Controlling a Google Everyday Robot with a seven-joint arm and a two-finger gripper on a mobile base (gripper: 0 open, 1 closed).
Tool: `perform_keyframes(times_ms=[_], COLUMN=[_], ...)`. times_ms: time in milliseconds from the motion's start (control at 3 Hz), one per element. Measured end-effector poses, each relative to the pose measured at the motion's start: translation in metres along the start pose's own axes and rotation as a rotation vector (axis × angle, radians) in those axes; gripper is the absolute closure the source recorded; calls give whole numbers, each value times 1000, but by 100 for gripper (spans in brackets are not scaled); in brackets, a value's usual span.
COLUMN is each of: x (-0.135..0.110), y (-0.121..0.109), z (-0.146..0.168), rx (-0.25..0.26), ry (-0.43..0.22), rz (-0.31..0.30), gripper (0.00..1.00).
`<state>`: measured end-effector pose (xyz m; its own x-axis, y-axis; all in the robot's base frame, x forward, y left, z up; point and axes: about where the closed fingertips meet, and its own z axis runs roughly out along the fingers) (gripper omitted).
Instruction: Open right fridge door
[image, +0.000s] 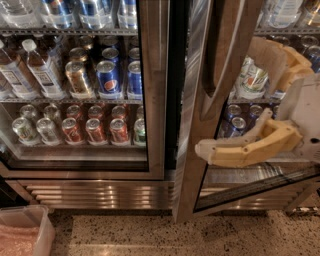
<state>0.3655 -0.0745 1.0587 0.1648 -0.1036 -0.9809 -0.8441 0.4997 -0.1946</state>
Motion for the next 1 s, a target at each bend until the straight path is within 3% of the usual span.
perform_keyframes(times_ms=[667,1000], x=[3,-7], y=[4,18], z=[6,6], rx=[-37,-145], ry=[5,10], rz=[7,-24], gripper=[0,0])
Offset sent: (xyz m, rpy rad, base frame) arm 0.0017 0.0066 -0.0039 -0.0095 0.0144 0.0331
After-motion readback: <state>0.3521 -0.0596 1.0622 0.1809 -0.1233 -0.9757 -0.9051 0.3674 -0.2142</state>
